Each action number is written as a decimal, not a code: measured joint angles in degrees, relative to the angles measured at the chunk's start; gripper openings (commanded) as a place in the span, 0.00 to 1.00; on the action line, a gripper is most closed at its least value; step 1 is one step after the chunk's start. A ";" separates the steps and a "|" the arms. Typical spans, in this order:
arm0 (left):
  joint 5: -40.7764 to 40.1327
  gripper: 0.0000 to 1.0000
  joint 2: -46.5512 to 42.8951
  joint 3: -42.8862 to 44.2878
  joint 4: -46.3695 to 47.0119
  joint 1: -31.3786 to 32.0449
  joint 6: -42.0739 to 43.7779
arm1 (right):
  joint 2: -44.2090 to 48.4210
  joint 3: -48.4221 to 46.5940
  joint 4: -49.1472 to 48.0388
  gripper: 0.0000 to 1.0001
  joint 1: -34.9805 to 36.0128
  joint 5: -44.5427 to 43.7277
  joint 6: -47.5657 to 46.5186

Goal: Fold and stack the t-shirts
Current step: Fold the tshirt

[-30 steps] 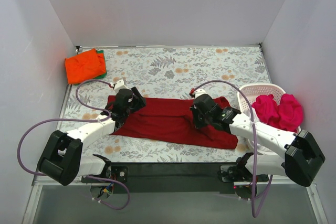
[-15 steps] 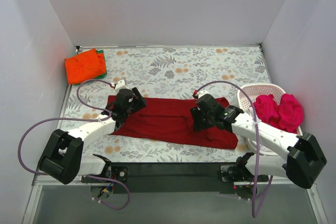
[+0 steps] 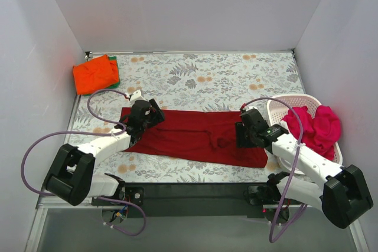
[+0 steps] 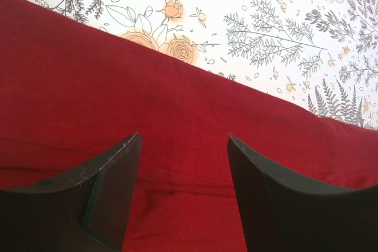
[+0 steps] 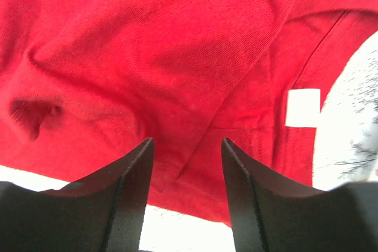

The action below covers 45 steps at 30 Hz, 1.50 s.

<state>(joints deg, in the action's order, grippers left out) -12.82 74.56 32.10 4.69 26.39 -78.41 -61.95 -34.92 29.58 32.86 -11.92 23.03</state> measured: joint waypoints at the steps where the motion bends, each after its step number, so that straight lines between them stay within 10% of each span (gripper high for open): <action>1: 0.02 0.56 0.04 0.00 0.04 0.00 0.00 | 0.55 0.37 0.04 0.43 -0.02 0.35 0.35; 17: -0.48 0.56 8.92 0.28 2.21 0.00 -0.04 | 2.73 6.67 -1.66 0.31 -0.11 8.11 5.11; 24: -1.68 0.56 10.47 1.38 2.64 0.00 -0.42 | 2.69 6.93 -3.23 0.01 -0.11 9.11 5.49; 45: -3.28 0.56 10.29 1.40 1.88 0.11 -0.90 | 7.80 3.34 2.60 0.01 -2.23 1.53 4.61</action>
<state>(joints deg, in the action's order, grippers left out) -16.10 84.86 33.50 6.57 26.50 -79.31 -54.15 -31.57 32.18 30.63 -10.39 27.64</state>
